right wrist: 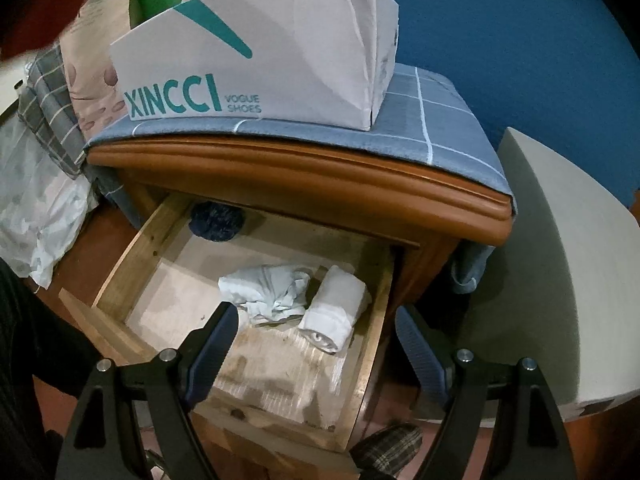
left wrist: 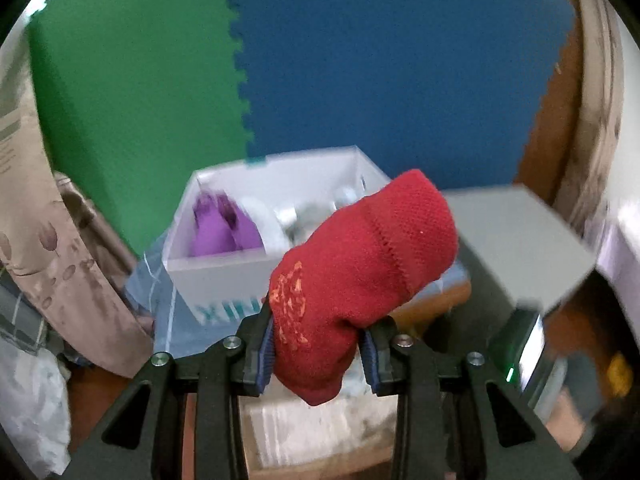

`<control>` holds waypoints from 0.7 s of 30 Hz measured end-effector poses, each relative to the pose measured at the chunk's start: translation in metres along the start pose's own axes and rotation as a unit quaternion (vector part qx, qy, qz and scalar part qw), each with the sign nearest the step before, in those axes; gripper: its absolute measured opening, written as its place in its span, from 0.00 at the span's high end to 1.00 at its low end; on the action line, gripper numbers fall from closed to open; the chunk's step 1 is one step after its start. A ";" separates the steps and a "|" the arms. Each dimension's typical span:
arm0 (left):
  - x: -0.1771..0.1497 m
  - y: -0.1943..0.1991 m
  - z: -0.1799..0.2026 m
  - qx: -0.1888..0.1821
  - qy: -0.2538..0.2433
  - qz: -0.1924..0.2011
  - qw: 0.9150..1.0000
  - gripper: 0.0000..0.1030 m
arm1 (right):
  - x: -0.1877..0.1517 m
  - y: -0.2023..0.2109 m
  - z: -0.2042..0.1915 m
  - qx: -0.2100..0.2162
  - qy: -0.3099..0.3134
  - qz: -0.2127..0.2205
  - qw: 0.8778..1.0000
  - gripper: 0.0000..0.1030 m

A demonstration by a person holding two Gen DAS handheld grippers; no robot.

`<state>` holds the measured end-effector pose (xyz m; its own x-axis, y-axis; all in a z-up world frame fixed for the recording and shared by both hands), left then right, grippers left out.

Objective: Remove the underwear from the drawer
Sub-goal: 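Lift the red sock with the left gripper up over the XINCCI box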

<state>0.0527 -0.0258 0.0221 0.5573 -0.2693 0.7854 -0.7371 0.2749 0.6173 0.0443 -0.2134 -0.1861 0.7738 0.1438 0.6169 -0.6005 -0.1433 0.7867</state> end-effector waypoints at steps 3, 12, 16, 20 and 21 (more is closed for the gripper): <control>0.037 0.009 -0.018 0.011 0.022 0.028 0.999 0.69 | 0.000 0.000 0.001 0.001 -0.001 0.000 1.000 0.19; 0.108 -0.001 -0.032 0.031 0.054 0.063 0.996 0.69 | 0.000 -0.001 -0.001 0.007 -0.002 0.001 1.000 0.19; 0.125 -0.016 -0.030 0.040 0.067 0.067 0.995 0.68 | 0.000 0.001 0.000 0.010 -0.002 0.003 1.000 0.19; 0.136 -0.045 -0.034 0.035 0.091 0.050 0.994 0.68 | -0.001 0.000 -0.004 0.013 0.000 0.001 1.000 0.19; 0.136 -0.054 -0.036 0.038 0.096 0.045 0.994 0.68 | -0.001 0.001 -0.005 0.014 0.001 0.001 1.000 0.19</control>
Point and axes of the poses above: each gripper's, at about its wrist camera, not at the fingertips, and y roughly against the way its jaws point, z to its right, x to its top, the point moved 6 cm from there along -y, roughly the way its jaws point, and after that the axes turned 3 degrees about -y, right-handed, at the moved point
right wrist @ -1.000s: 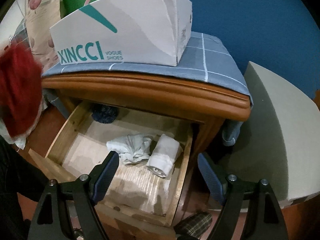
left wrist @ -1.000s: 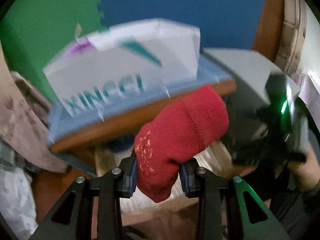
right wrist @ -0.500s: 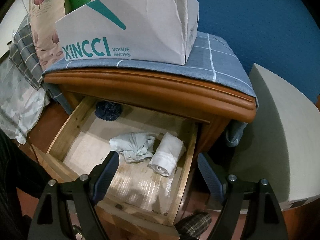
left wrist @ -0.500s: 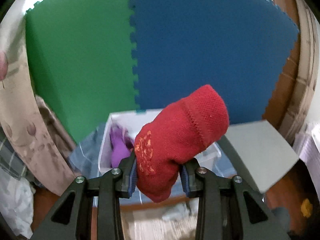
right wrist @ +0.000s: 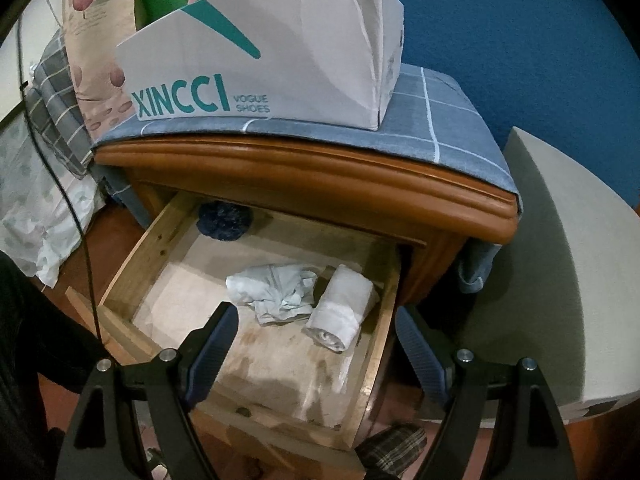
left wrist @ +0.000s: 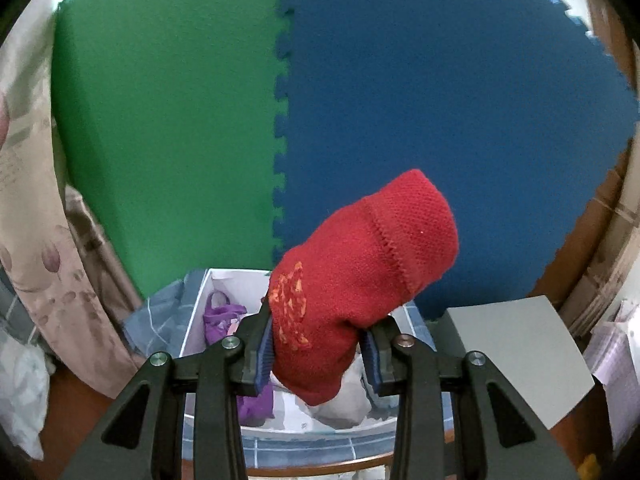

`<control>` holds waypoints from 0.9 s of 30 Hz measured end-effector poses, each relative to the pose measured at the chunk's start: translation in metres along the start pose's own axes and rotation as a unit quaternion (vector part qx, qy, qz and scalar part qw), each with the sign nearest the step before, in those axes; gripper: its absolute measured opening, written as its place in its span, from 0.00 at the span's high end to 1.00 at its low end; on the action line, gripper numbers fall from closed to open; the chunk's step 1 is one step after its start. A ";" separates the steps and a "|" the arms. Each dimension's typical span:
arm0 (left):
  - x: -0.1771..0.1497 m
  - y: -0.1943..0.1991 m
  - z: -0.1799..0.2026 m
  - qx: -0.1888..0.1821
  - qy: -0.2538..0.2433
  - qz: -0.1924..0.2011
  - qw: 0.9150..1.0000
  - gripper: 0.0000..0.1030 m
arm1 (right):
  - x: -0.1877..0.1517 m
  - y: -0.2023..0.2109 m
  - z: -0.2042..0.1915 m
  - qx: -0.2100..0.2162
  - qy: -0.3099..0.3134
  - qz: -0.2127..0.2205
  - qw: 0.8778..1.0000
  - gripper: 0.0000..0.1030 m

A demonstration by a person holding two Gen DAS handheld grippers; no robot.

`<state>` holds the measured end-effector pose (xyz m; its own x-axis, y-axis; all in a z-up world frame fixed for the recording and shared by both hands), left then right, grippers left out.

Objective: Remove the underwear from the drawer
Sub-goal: 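Lift the red sock with the left gripper up over the XINCCI box, then lower the red sock into the box and open the left gripper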

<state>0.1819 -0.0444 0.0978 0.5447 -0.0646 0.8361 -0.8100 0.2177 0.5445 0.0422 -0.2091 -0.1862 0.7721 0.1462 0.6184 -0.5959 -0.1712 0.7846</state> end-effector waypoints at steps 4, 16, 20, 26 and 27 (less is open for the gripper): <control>0.000 -0.028 -0.003 0.012 0.015 -0.020 1.000 0.68 | 0.000 0.000 -0.003 0.008 0.002 0.001 1.000 0.19; -0.007 -0.089 -0.005 0.027 0.055 -0.069 0.996 0.68 | 0.003 0.002 0.003 0.048 -0.033 0.002 0.998 0.19; -0.014 -0.109 0.000 0.034 0.045 -0.093 0.994 0.68 | 0.004 0.002 0.003 0.058 -0.041 0.001 0.997 0.19; -0.025 -0.134 0.001 0.042 0.044 -0.121 0.991 0.68 | 0.004 0.003 0.005 0.066 -0.049 0.000 0.997 0.19; -0.027 -0.138 0.000 0.044 0.043 -0.126 0.990 0.68 | 0.004 0.002 0.005 0.066 -0.050 0.000 0.997 0.19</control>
Point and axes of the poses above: each gripper's, at about its wrist camera, not at the fingertips, and y roughly against the way its jaws point, z to its right, x to its top, the point moved 6 cm from there along -y, roughly the way its jaws point, and after that the axes turned 3 degrees about -y, right-handed, at the moved point
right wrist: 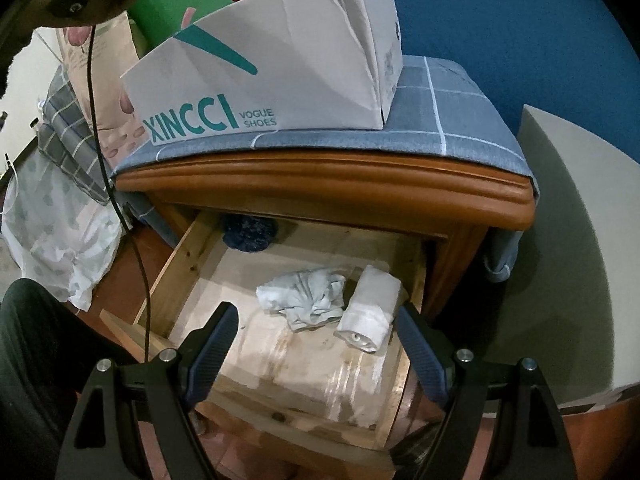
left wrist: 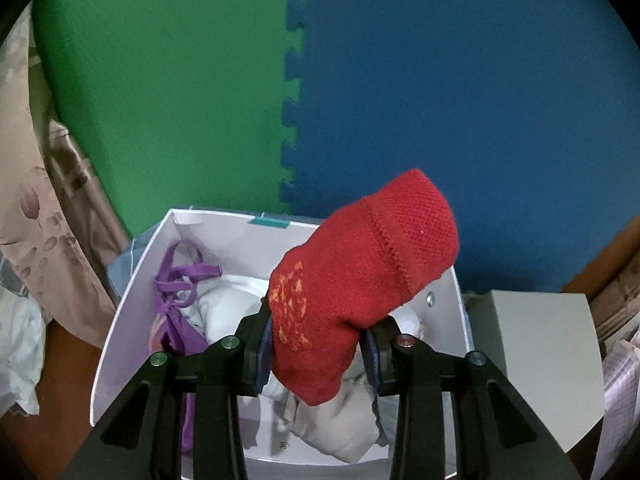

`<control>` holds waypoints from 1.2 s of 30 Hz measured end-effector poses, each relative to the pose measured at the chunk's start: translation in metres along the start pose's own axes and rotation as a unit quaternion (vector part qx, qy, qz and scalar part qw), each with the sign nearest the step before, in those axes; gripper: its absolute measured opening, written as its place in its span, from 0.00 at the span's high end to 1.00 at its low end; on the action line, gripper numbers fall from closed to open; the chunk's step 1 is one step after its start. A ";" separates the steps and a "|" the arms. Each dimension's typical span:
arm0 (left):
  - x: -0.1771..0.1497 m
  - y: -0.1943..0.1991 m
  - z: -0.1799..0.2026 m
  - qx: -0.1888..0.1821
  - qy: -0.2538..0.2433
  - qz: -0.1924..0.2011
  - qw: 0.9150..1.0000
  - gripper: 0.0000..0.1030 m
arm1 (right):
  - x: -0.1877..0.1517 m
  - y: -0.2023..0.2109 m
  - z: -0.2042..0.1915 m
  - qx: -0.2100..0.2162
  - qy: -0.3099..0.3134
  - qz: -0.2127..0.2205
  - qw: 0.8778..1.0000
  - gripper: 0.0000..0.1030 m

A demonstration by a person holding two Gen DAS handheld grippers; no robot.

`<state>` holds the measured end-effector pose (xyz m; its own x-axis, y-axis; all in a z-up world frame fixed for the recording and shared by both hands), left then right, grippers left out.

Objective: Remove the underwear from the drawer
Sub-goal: 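Lower the red sock into the box and open the left gripper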

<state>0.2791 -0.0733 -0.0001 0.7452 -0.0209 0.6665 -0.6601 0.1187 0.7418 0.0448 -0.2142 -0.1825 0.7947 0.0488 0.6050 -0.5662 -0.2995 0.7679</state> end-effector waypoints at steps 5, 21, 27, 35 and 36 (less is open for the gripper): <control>-0.004 -0.018 -0.002 0.017 -0.001 -0.014 1.000 0.68 | 0.000 -0.001 0.000 0.005 -0.003 -0.002 1.000 0.19; -0.021 -0.072 -0.012 0.057 -0.008 -0.105 0.993 0.66 | -0.003 -0.005 -0.005 0.002 0.013 -0.012 1.000 0.19; -0.021 -0.082 -0.010 0.069 -0.016 -0.110 0.991 0.65 | -0.004 -0.006 -0.007 -0.001 0.019 -0.014 1.000 0.19; -0.021 -0.084 -0.011 0.061 -0.002 -0.105 0.993 0.32 | -0.005 -0.009 -0.006 -0.003 0.021 -0.019 1.000 0.19; -0.022 -0.079 -0.012 0.057 0.000 -0.101 0.993 0.29 | -0.006 -0.010 -0.005 -0.004 0.020 -0.021 1.000 0.19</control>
Point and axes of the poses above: each gripper's, at about its wrist camera, not at the fingertips, and y roughly against the way its jaws point, z to its right, x to its top, the point moved 6 cm from there along -y, roughly the way its jaws point, and after that the axes turned 3 degrees about -y, right-handed, at the moved point
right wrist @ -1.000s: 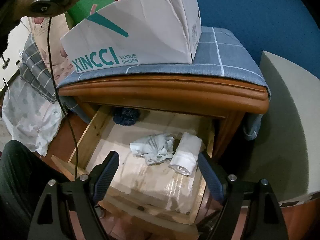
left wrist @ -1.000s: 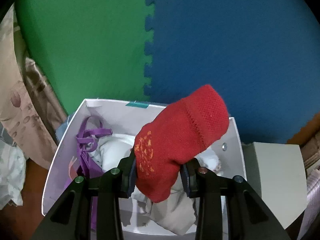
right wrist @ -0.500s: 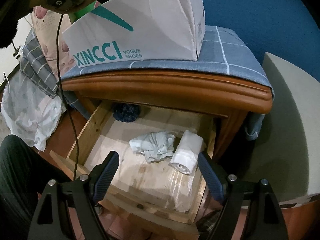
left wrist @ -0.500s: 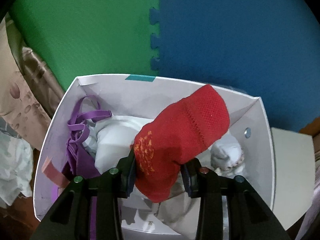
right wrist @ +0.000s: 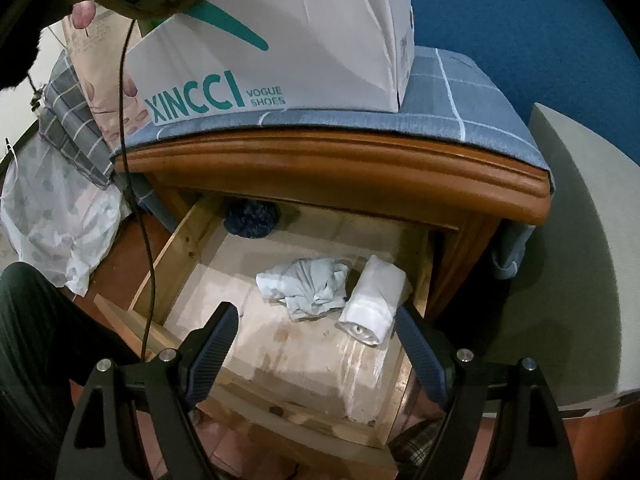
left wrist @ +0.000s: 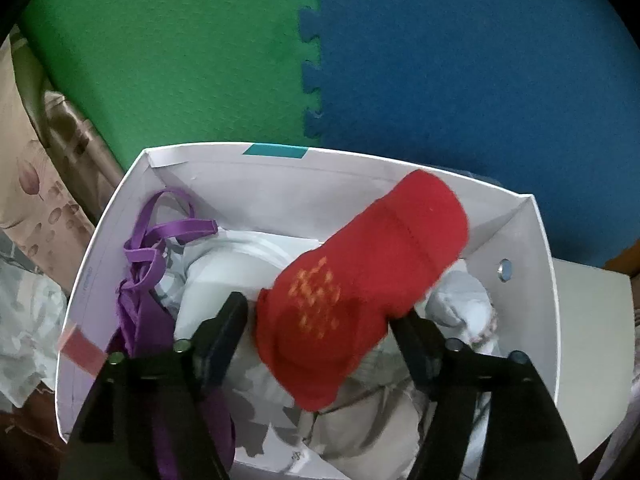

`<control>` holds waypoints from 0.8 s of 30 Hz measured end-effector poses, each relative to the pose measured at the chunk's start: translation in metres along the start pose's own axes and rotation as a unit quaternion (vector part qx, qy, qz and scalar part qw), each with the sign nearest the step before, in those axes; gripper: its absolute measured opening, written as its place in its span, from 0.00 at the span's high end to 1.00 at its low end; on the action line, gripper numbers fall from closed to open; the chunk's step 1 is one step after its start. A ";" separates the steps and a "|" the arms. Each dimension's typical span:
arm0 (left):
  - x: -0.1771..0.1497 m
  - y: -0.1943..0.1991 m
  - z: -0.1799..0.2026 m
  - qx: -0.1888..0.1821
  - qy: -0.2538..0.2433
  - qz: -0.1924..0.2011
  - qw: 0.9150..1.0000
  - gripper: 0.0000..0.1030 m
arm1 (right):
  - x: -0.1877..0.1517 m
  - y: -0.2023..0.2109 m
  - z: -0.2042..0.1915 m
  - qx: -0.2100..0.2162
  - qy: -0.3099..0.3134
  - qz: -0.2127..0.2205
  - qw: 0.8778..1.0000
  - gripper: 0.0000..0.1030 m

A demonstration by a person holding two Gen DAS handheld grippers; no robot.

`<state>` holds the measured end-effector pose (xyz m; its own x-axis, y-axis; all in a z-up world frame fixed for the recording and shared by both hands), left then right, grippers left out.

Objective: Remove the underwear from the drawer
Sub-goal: 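Lower the red sock into the box and open the left gripper, then reach the right tool into the drawer and grasp the white rolled sock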

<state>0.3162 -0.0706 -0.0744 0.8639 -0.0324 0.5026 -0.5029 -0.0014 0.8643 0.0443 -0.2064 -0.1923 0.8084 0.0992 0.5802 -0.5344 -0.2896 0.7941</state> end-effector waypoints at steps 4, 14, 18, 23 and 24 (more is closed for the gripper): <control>-0.007 0.025 -0.007 -0.033 0.004 0.025 0.999 0.21 | -0.004 -0.005 0.007 -0.008 -0.006 -0.010 1.000 0.19; -0.109 0.185 -0.119 -0.108 0.010 0.302 0.947 0.00 | -0.019 -0.023 -0.001 -0.028 0.034 -0.048 0.998 0.19; -0.181 0.192 -0.180 -0.064 0.015 0.359 0.931 0.00 | -0.024 -0.037 -0.023 -0.013 0.075 -0.080 0.994 0.19; -0.231 0.141 -0.222 -0.019 0.034 0.332 0.942 0.00 | -0.029 -0.069 -0.011 -0.023 0.015 -0.126 0.992 0.19; -0.237 0.129 -0.226 -0.022 0.038 0.323 0.945 0.00 | -0.030 -0.073 -0.004 -0.045 0.004 -0.128 0.991 0.19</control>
<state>0.0531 0.1623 -0.0782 0.3772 0.0595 0.9242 -0.9261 0.0363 0.3756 0.0582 -0.1844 -0.2672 0.9182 0.1663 0.3596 -0.3330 -0.1678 0.9279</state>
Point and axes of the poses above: each gripper's, at about its wrist camera, not at the fingertips, and y roughly against the way its jaws point, z to its right, x to its top, the point moved 6 cm from there along -y, roughly the way its jaws point, and after that the axes turned 3 degrees about -y, right-handed, at the moved point
